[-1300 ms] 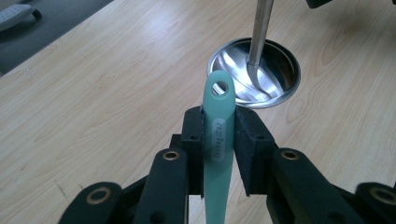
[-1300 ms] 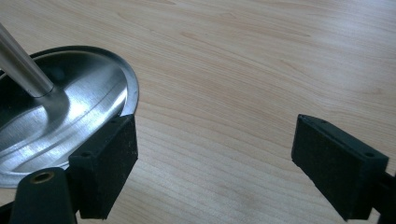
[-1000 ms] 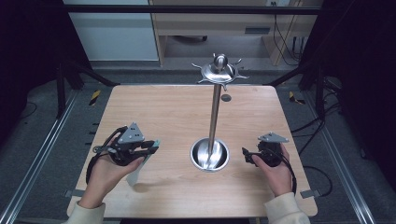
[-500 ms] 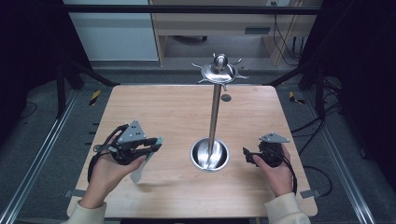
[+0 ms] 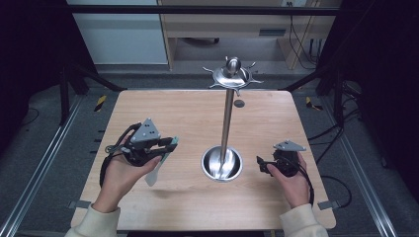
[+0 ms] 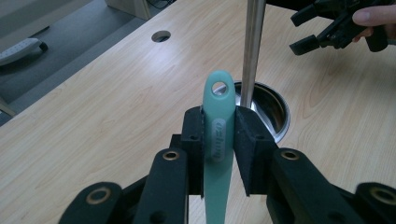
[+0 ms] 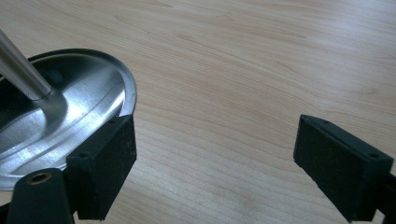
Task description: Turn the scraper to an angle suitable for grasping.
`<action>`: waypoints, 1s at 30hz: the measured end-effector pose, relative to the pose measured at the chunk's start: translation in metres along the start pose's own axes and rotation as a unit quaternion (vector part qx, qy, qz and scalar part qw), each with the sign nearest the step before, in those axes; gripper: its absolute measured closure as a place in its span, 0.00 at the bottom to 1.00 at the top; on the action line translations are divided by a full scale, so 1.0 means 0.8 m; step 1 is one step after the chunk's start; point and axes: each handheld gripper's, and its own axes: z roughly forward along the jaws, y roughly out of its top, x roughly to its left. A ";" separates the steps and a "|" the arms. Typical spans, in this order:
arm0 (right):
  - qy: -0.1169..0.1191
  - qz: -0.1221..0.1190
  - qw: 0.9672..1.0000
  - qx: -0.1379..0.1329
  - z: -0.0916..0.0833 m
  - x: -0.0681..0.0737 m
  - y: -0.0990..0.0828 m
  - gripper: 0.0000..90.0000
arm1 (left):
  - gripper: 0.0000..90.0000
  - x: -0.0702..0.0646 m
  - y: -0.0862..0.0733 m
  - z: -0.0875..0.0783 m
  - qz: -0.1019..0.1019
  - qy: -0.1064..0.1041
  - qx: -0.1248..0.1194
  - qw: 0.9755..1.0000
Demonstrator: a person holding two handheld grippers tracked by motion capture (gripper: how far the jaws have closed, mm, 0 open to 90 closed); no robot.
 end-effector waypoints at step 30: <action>0.002 0.001 1.000 -0.002 0.000 -0.001 0.000 0.14 | 0.83 -0.004 0.040 0.000 0.009 0.012 -0.029 0.999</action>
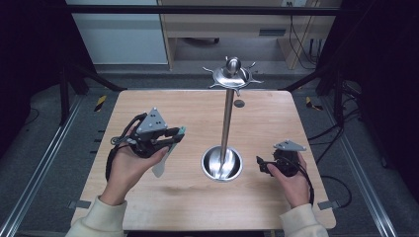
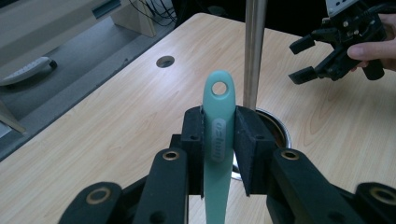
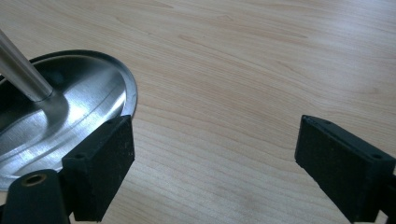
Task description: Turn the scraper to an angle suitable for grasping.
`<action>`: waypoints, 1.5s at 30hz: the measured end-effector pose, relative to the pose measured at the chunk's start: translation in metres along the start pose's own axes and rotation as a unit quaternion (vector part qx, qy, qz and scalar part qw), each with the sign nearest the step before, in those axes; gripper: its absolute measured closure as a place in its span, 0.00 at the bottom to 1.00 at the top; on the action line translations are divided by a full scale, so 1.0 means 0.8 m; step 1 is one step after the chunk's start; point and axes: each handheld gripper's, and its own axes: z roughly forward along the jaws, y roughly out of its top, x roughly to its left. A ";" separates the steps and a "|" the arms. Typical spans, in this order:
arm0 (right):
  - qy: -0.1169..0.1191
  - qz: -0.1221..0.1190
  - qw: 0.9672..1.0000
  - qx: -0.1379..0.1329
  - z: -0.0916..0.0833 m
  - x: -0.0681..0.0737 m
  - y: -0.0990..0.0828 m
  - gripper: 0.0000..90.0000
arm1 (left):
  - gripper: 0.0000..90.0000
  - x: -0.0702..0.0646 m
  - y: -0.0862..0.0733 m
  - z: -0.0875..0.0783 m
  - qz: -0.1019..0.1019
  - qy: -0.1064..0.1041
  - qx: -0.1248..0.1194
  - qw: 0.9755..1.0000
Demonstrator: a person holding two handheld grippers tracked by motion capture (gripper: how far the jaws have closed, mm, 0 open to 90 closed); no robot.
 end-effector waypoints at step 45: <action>0.006 0.006 1.000 -0.009 -0.002 0.001 0.000 0.14 | 0.83 -0.020 0.080 -0.027 0.003 0.008 -0.089 0.996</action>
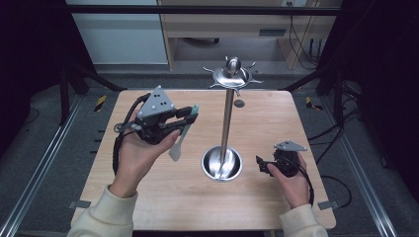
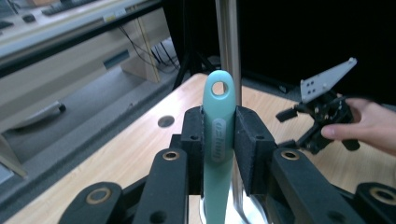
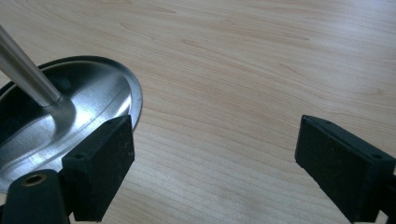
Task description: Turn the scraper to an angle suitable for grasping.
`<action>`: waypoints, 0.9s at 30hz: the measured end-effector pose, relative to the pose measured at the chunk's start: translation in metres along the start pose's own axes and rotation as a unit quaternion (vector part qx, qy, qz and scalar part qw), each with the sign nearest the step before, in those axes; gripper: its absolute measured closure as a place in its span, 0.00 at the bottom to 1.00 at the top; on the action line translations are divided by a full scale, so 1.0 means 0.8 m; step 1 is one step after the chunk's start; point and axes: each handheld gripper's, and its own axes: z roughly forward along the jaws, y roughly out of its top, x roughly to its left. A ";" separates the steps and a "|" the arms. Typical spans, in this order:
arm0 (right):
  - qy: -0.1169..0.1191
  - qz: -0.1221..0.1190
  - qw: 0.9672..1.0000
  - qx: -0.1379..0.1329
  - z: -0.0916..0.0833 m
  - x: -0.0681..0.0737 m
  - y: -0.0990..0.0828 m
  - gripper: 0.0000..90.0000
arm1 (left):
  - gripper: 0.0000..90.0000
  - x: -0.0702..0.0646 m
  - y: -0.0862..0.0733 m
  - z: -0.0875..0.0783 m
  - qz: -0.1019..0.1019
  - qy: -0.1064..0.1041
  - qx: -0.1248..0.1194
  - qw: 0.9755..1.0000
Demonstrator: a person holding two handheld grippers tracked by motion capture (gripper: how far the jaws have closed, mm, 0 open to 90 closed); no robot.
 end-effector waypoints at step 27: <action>0.002 0.002 1.000 0.001 0.000 0.000 0.000 0.14 | 0.83 0.001 0.046 -0.018 -0.007 -0.007 -0.050 0.999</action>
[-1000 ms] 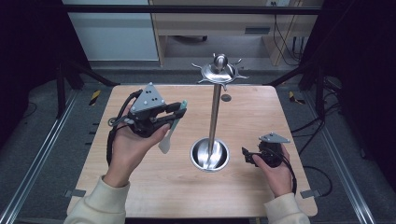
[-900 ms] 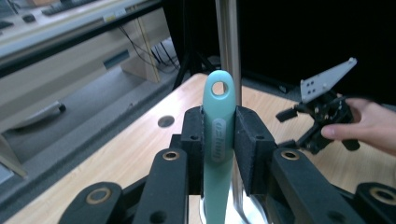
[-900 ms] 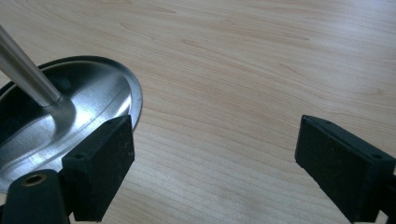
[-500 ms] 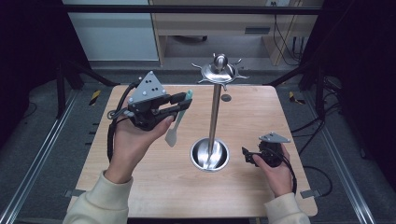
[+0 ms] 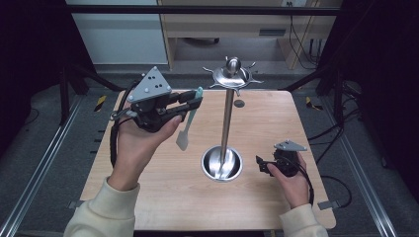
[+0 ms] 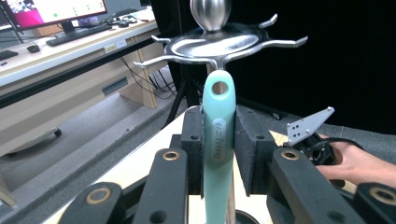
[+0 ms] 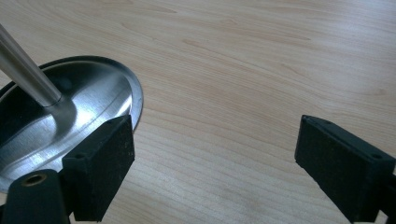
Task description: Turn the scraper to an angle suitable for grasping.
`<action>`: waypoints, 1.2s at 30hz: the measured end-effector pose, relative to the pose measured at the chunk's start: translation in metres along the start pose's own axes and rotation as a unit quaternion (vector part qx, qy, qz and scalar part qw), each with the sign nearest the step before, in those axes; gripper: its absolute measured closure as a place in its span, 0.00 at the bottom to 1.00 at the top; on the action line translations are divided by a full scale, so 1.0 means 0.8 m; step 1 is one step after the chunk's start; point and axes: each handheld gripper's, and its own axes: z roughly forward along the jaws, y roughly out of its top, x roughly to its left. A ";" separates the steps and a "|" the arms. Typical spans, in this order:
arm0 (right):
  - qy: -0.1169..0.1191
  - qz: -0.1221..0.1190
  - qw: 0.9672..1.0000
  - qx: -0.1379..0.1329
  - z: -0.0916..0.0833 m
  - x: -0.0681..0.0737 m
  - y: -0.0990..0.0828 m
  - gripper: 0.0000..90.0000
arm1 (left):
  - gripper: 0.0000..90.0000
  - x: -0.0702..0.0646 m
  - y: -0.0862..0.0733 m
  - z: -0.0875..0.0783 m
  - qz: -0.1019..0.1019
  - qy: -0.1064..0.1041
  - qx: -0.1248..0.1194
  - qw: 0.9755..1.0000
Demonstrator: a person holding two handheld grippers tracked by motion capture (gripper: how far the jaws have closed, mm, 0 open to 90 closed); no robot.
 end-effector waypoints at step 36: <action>0.001 0.000 1.000 0.000 0.000 0.000 0.000 0.14 | 0.82 0.000 0.015 0.007 0.004 -0.004 0.001 1.000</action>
